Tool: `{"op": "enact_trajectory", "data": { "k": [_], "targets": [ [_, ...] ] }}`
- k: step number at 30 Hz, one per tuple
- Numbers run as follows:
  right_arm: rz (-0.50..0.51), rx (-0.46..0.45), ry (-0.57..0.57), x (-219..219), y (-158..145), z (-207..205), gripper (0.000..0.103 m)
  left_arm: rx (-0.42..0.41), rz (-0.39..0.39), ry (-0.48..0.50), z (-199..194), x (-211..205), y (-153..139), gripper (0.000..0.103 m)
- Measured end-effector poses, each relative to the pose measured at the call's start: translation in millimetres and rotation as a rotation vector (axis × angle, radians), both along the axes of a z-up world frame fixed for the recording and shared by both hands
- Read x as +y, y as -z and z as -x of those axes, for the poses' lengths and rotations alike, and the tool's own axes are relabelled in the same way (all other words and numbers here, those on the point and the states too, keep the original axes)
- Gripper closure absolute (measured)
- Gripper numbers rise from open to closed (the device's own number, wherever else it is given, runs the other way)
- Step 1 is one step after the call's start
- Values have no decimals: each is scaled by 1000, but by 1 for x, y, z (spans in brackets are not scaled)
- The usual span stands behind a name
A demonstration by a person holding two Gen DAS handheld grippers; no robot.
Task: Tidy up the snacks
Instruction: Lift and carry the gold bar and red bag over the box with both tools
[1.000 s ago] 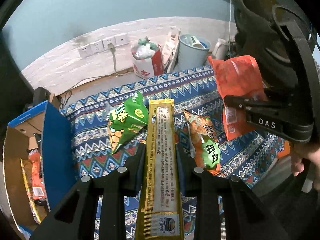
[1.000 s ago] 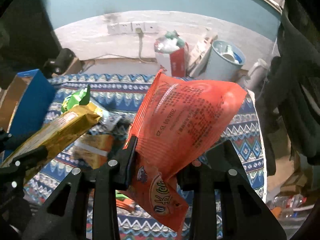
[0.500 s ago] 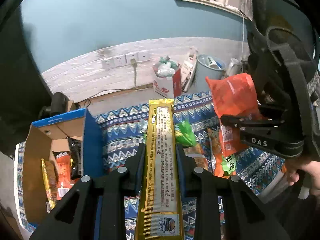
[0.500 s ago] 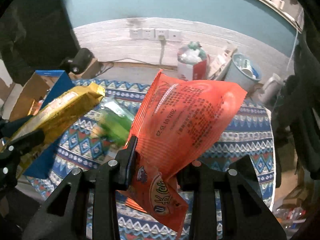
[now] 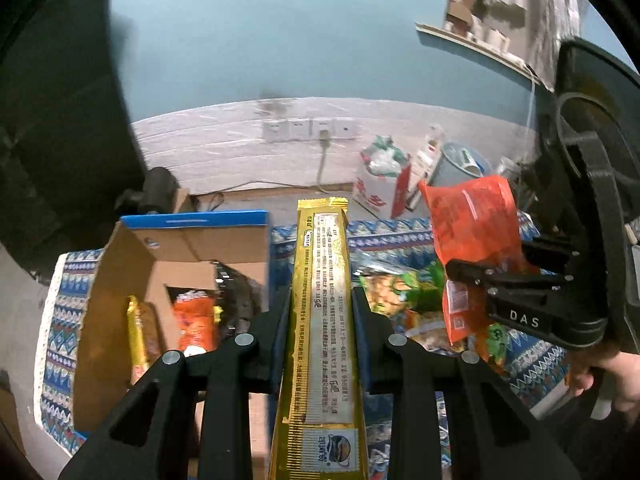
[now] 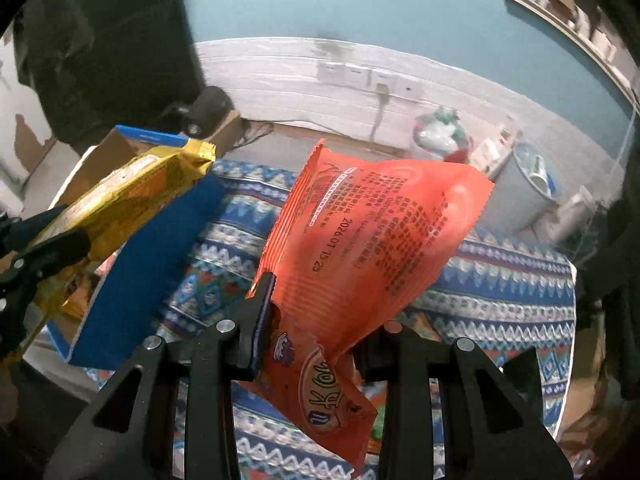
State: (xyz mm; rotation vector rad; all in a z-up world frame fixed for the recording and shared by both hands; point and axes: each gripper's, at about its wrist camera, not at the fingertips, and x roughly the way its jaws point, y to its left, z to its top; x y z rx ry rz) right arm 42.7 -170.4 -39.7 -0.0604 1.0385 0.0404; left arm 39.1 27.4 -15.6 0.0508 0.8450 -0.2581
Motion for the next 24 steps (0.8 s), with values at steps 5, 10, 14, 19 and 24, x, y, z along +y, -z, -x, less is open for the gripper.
{"op": "enact_trajectory", "data": {
  "k": [5,10,14,19,24],
  "targets": [
    [-1,-2,-41,28,-3,-12,71,-6,21,-58,-2,33,-2,74],
    [-2,0,-79,56,-4,-22,71,-5,36,-110,-5,61,-1,74],
    [2,2,-111,77,-4,-31,71,2,35,-150,-8,82,3,74],
    [-9,8,-141,103,-3,-43,71,16,41,-195,-10,105,10,74],
    [-30,23,-172,129,0,-54,71,30,34,-234,-12,121,18,74]
  ]
}}
